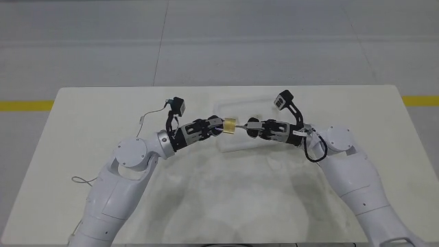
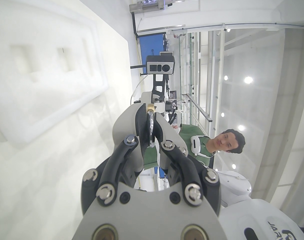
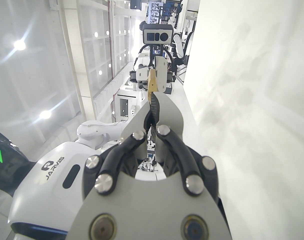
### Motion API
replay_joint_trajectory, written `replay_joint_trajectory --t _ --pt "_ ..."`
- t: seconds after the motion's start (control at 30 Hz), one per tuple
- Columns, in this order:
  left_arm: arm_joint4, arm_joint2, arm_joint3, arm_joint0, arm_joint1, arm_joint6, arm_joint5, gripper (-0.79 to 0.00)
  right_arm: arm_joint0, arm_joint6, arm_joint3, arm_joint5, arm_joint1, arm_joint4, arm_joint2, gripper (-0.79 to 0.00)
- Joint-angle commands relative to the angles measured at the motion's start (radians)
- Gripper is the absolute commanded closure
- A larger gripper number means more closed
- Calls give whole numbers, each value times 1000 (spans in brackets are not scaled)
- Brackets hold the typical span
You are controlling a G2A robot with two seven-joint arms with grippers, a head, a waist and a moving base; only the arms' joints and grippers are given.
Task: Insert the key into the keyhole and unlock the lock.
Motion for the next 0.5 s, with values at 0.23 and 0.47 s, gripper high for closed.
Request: replay_joint_trajectory --t 0.23,0.47 --pt "-1 -2 5 -2 5 3 -2 0 14 -2 23 -7 -2 8 -10 0" --pt "-1 0 7 -4 8 3 -1 0 15 -9 28 -10 -2 8 -10 0"
